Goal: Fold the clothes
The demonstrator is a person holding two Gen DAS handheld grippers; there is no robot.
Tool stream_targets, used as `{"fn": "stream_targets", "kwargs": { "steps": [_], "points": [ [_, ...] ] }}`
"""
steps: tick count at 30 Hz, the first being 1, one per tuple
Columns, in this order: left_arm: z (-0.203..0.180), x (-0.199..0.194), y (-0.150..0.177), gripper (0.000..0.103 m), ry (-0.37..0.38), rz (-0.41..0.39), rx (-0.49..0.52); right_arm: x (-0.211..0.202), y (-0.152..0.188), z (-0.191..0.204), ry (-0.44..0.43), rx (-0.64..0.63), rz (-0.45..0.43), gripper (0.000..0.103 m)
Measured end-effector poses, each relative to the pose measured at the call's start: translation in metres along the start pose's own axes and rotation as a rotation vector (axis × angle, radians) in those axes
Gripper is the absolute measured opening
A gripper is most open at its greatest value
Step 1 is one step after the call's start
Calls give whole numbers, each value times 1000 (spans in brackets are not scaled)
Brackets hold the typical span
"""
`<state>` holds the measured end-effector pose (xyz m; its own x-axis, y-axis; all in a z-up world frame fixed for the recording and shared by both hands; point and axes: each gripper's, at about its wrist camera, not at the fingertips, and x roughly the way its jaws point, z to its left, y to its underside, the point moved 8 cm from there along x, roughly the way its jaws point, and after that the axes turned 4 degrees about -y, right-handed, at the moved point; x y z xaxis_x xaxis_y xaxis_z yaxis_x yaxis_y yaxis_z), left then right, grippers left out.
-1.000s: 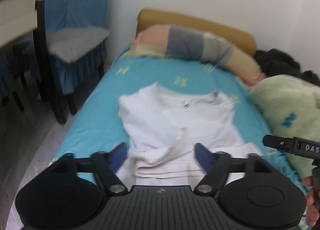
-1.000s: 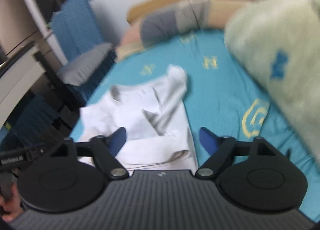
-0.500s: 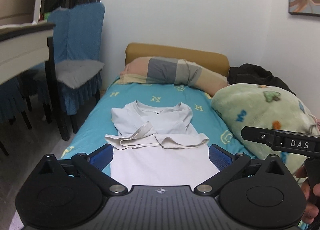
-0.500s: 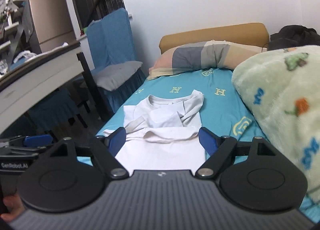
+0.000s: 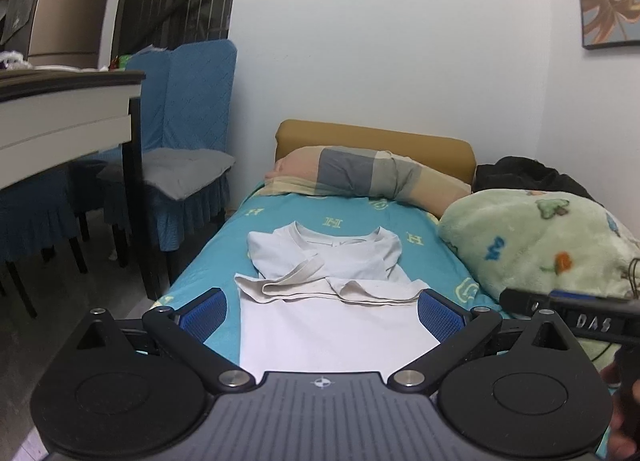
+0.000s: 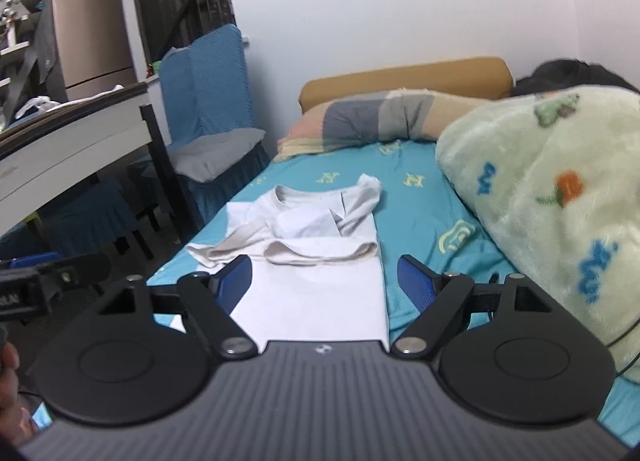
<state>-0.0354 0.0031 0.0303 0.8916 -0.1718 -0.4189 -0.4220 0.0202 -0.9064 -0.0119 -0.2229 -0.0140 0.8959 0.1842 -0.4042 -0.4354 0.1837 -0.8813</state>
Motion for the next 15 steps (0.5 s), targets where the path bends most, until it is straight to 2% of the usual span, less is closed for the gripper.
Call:
{"fn": "stream_targets", "kwargs": {
  "steps": [5,11,15],
  "points": [
    [-1,6,3,103,-4,8,14,5,6,5,4,-27,17,81],
    [4,14,11,103,9,67,-44,4,8,10,9,-46,17,81],
    [6,15,13,103,5,80,-38,0,7,11,38,-67,-3,81]
  ]
}}
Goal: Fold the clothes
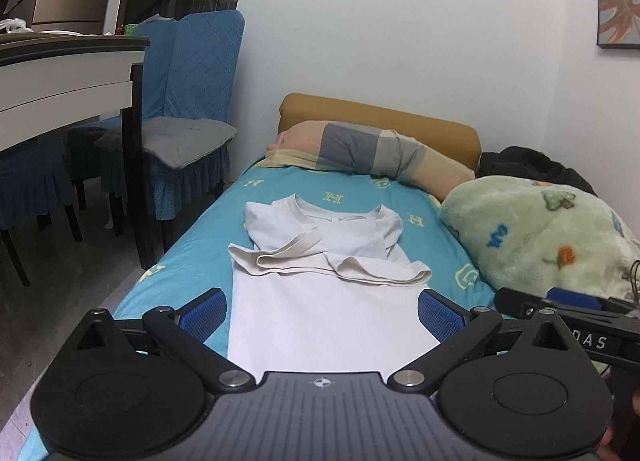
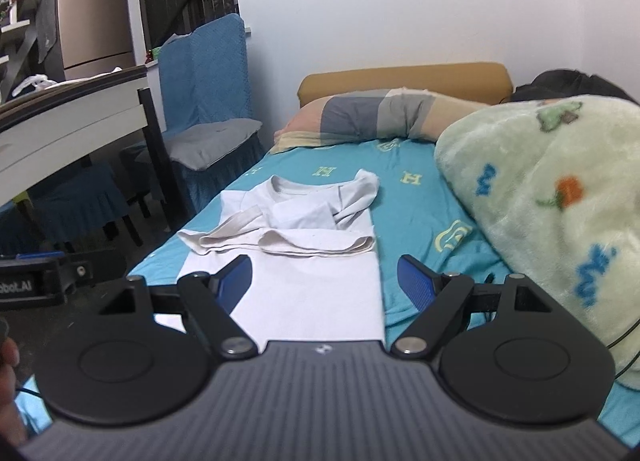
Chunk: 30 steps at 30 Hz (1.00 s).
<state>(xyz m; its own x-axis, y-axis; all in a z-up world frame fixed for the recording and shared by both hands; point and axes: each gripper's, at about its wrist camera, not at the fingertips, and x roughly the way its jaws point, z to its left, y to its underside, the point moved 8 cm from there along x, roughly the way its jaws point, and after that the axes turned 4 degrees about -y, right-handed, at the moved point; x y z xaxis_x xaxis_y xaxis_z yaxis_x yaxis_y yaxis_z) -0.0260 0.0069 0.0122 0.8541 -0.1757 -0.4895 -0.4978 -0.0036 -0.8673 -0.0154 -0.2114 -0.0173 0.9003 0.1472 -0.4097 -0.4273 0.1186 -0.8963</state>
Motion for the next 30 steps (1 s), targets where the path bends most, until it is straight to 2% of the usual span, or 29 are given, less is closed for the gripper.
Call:
{"fn": "stream_targets", "kwargs": {
  "steps": [10,13,15,18,21,23,26,27,29,30],
  "points": [
    [7,12,8,103,6,97,-52,3,5,-3,20,0,22,81],
    [9,17,12,103,10,134,-72,9,10,-10,4,59,55,81],
    [11,22,16,103,14,169,-95,21,23,-20,-37,175,141,81],
    [15,31,27,103,55,257,-178,44,56,-39,-116,458,283,82],
    [16,44,40,103,122,352,-287,68,85,-50,-158,682,382,74],
    [15,55,50,103,172,417,-368,80,96,-56,-138,762,403,75],
    [15,75,64,103,213,501,-473,91,100,-60,-140,839,355,74],
    [14,83,68,103,231,521,-506,93,99,-62,-132,866,338,67],
    [14,97,75,103,277,565,-585,96,100,-63,-119,886,327,46],
    [13,105,77,103,301,582,-630,98,100,-64,-112,895,322,23]
  ]
}}
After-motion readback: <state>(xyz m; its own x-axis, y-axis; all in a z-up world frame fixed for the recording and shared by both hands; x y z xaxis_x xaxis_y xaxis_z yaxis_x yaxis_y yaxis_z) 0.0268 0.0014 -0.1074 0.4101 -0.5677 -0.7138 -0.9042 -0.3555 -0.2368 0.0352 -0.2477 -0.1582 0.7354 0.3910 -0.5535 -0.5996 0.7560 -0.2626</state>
